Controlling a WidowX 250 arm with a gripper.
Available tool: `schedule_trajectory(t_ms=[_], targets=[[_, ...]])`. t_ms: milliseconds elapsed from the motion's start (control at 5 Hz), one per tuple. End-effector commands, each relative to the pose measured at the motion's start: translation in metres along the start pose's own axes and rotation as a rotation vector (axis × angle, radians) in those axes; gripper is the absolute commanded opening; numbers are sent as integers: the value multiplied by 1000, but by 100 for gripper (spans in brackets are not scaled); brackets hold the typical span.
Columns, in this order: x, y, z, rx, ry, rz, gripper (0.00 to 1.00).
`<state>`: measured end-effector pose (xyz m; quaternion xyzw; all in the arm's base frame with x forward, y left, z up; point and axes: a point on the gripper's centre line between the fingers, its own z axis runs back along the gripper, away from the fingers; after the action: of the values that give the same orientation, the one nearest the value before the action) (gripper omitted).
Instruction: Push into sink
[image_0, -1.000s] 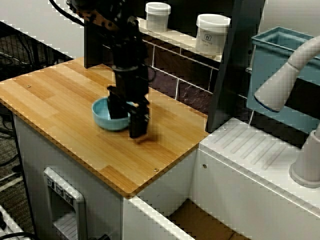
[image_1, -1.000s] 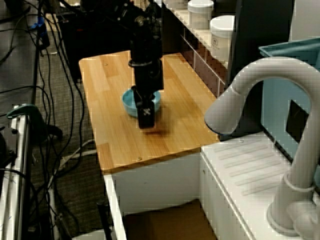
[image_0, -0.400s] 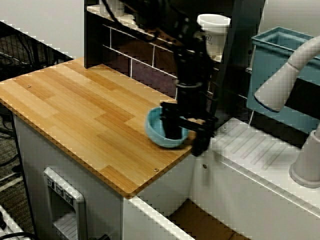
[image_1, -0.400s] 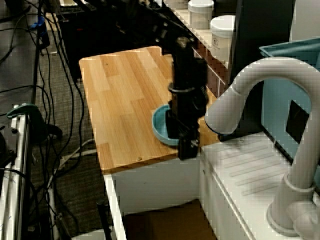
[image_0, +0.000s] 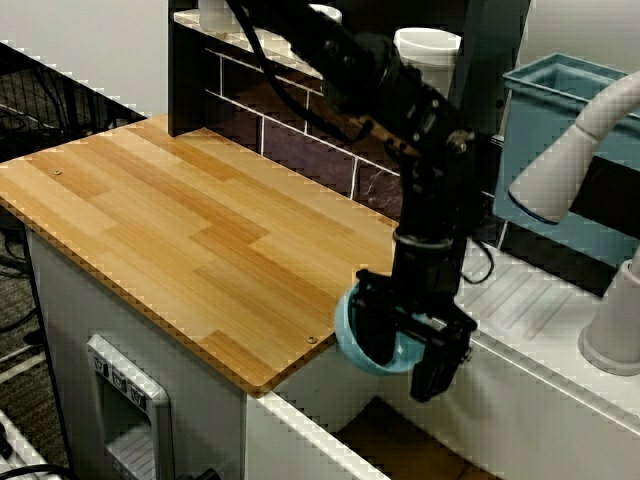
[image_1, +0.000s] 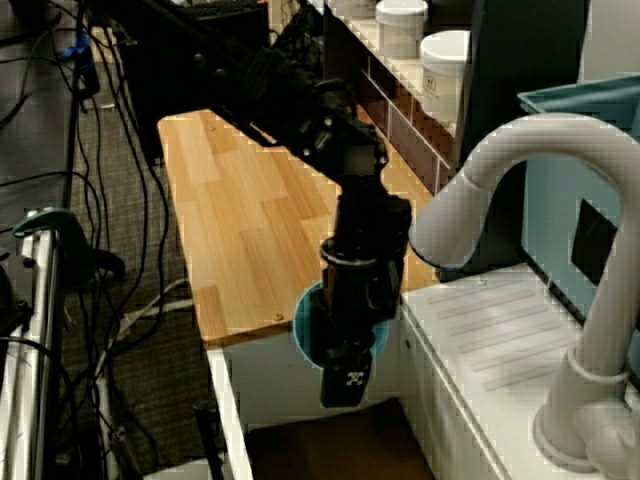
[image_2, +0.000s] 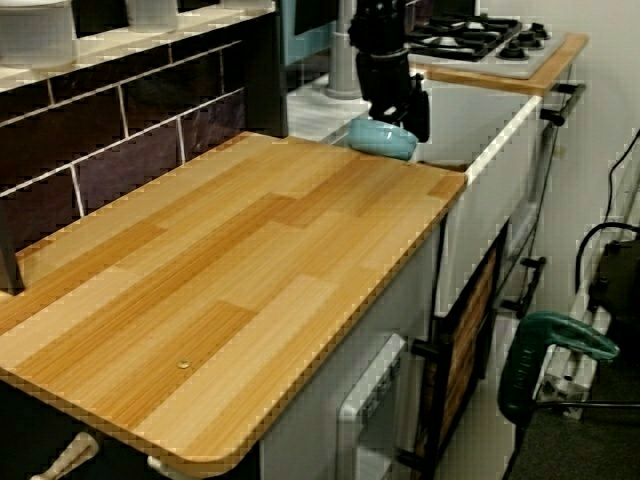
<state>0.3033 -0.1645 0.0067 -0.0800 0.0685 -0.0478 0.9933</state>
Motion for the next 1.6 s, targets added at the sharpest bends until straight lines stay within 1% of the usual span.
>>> schedule_trajectory(t_ms=[0, 1200, 1400], targets=[[-23, -21, 33, -26, -52, -36, 100], [-23, -21, 33, -26, -52, -36, 100], [-12, -54, 27, -112, -3, -226, 100]])
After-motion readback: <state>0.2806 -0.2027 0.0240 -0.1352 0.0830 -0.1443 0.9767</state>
